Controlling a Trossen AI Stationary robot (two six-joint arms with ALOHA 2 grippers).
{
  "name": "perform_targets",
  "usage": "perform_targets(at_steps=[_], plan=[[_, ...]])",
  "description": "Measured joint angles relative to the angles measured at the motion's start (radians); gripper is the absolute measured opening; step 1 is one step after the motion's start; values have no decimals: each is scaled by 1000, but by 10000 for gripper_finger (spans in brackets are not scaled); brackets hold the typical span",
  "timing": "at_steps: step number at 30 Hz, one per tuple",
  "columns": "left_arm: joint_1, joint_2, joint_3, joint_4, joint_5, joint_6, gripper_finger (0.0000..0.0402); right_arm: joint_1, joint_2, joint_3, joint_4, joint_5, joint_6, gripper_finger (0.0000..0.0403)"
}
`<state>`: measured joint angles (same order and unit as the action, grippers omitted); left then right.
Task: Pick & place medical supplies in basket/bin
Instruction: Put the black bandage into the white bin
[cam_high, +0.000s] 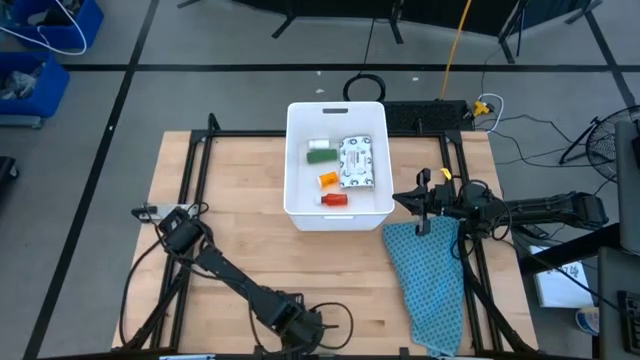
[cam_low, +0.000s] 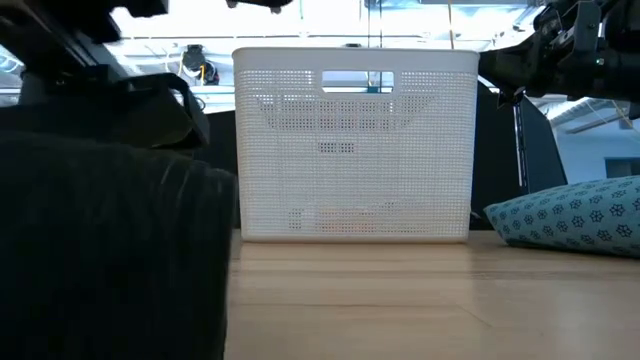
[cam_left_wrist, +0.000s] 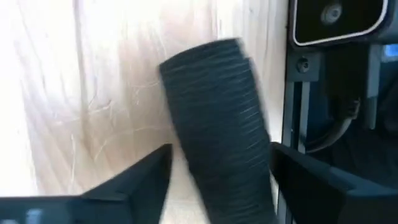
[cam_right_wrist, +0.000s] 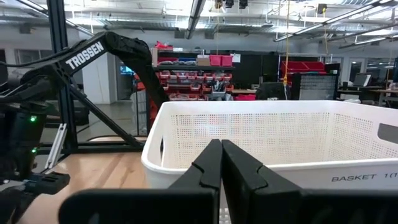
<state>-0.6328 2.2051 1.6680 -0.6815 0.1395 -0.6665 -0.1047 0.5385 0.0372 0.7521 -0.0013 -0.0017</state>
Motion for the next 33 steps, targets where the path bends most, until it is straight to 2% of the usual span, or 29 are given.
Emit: perform_targets(at_steps=[5,8,11,14,19,23,25,29,33], plan=[[9,-2,0,-22,74,102,141,0,0,0,0,0,-22,0],[7,-16,-1,-72,39,159,67,0,0,0,0,0,-42,0],[8,-43,-2,-164,-37,212,64,0,0,0,1,0,-48,0],[2,-115,-11,-284,-177,242,64,0,0,0,8,0,-48,0],[-21,-382,-141,-273,-435,267,77,0,0,0,3,0,-45,0],[-39,-671,-335,-121,-592,314,68,0,0,0,-1,0,-37,0],[-39,-820,-452,0,-661,385,66,0,0,0,-1,0,-34,0],[10,-1102,-698,343,-759,647,66,0,0,0,-1,-1,-33,0],[127,-1322,-933,750,-772,940,66,0,0,0,-1,-2,-21,0]])
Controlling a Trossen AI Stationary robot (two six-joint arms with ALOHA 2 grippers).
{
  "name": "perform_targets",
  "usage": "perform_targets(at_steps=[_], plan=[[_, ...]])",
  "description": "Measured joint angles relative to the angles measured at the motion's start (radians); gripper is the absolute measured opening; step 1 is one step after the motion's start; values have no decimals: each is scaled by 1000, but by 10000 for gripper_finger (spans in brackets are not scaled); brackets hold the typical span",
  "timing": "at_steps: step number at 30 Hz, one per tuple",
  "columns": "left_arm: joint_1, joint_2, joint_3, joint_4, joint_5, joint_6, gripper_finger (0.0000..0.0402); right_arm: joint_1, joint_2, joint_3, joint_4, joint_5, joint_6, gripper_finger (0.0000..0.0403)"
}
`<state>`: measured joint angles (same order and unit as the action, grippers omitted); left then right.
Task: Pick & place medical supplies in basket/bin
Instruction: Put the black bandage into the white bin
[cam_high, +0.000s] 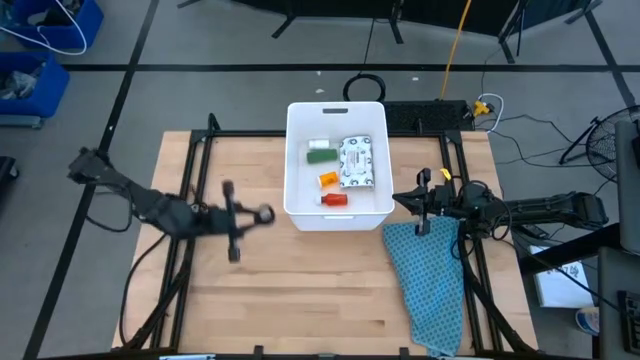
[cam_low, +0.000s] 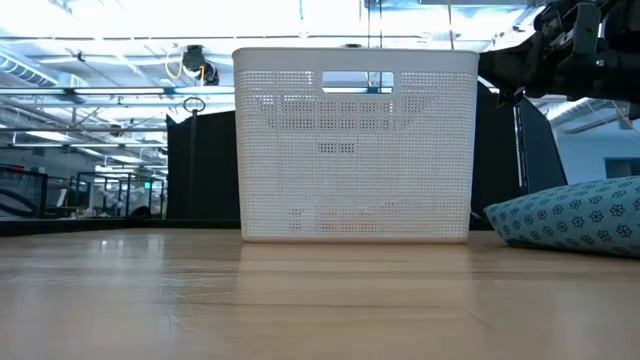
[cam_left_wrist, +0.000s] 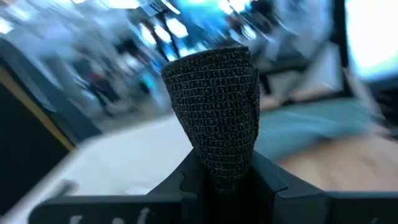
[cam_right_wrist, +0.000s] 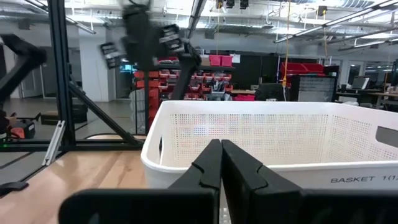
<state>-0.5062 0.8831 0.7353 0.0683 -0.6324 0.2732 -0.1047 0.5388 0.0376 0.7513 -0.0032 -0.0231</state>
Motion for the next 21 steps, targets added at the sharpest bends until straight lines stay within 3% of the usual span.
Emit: perform_targets(at_steps=[4,10,16,21], plan=[[151,-178,-185,230,0,139,66,0,0,0,1,1,-21,0],[365,-382,-319,261,49,4,66,0,0,0,54,3,-131,0],[498,-403,-342,160,-28,-197,66,0,0,0,122,3,-233,0],[573,-363,-341,129,27,-213,66,0,0,0,120,3,-248,0]])
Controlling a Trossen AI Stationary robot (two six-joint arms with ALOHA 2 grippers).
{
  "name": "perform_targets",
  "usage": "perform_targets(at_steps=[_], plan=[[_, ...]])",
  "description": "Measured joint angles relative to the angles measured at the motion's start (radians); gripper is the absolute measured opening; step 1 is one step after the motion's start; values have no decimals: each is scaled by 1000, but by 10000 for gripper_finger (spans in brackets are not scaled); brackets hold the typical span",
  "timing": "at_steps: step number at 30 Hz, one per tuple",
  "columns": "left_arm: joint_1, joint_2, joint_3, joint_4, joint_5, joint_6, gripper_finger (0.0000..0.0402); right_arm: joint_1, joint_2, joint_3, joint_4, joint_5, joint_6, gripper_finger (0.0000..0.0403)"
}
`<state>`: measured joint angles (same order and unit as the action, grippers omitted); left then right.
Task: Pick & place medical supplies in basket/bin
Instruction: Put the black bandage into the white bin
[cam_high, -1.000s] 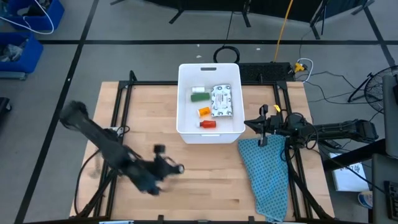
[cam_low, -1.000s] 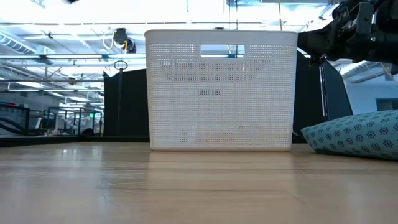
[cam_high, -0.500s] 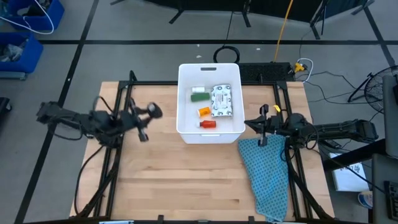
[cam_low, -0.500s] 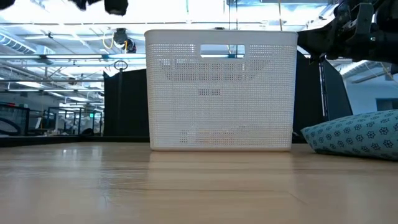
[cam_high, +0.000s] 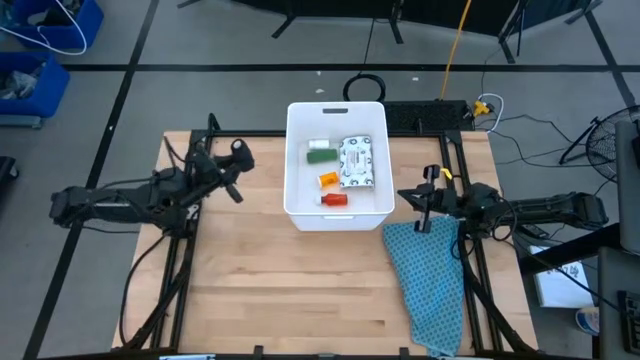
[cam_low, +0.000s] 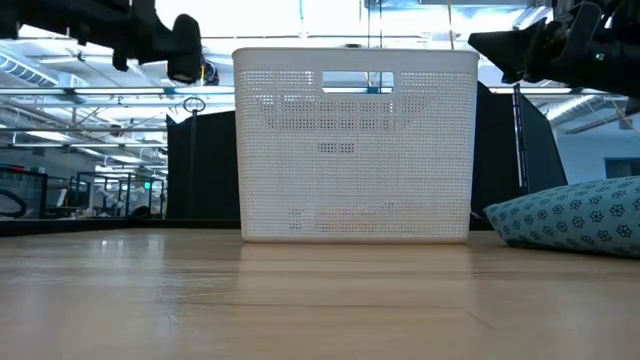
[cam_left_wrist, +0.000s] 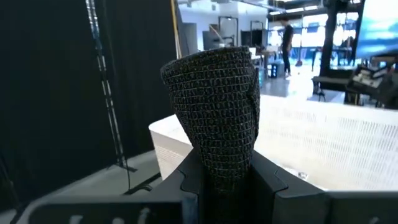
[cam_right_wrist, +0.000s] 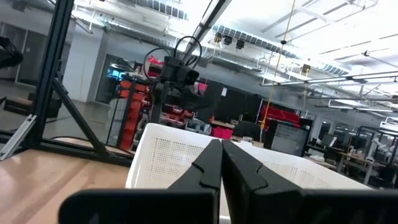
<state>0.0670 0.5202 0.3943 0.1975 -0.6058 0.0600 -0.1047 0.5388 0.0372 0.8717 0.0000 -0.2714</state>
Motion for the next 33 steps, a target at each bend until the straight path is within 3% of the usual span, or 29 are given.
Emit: perform_targets(at_steps=[6,10,14,19,23,27,33], plan=[[93,61,23,3,86,-4,66,0,0,0,-1,2,0,0],[164,165,214,-156,202,-13,66,0,0,0,-1,2,21,0],[224,387,557,-338,276,64,66,0,0,0,0,3,25,0],[297,748,998,-581,491,134,66,0,0,0,6,3,2,0],[309,1050,1267,-782,560,195,66,0,0,0,14,3,-10,0],[307,1279,1419,-883,602,240,66,0,0,0,14,3,-13,0],[309,1476,1479,-991,748,340,66,0,0,0,-20,3,-12,0]])
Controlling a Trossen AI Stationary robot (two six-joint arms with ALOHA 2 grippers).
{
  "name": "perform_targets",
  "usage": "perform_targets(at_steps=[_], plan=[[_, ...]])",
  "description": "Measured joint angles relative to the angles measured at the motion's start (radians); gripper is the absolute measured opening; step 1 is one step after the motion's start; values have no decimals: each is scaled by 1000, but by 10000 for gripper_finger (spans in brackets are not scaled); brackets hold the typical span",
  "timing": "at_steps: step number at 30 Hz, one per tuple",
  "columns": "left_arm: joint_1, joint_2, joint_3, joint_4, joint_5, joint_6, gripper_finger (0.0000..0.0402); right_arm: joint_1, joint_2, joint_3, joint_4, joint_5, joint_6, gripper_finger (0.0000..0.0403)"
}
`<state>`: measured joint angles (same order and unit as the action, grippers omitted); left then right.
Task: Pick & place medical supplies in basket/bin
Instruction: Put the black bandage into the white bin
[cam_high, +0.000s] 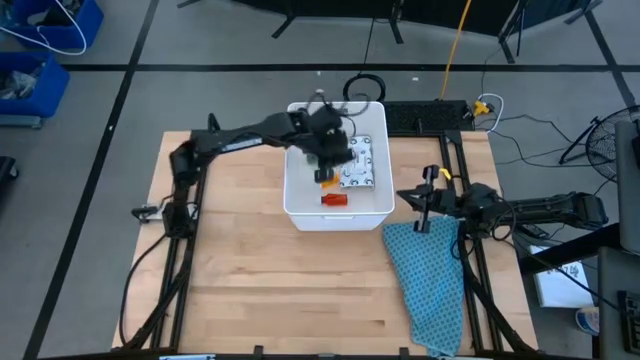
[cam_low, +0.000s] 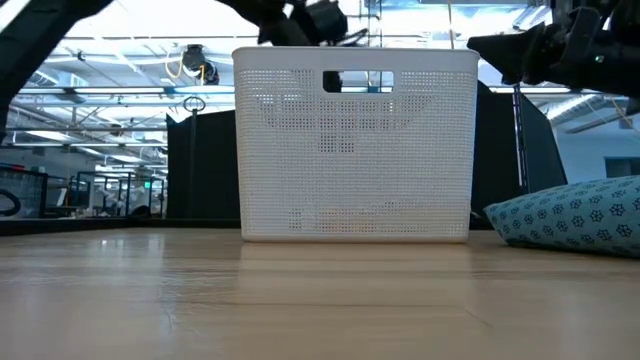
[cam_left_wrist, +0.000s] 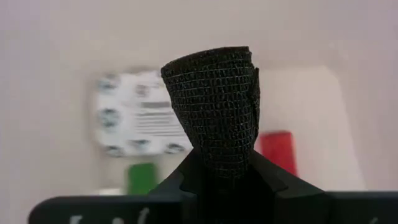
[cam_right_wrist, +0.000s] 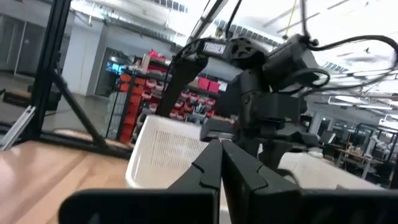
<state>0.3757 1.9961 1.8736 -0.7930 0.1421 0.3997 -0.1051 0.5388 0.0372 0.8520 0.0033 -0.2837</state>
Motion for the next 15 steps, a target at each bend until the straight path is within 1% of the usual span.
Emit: perform_targets(at_steps=[3,6,9,15], plan=[[2,53,21,-46,64,37,66,0,0,0,-31,1,-6,0],[3,92,22,-58,92,59,66,-1,0,0,-35,0,-16,0],[-8,115,21,-78,127,114,65,-1,0,0,-34,1,-20,0],[-59,157,20,-108,120,277,65,-1,0,0,-41,1,-20,0]])
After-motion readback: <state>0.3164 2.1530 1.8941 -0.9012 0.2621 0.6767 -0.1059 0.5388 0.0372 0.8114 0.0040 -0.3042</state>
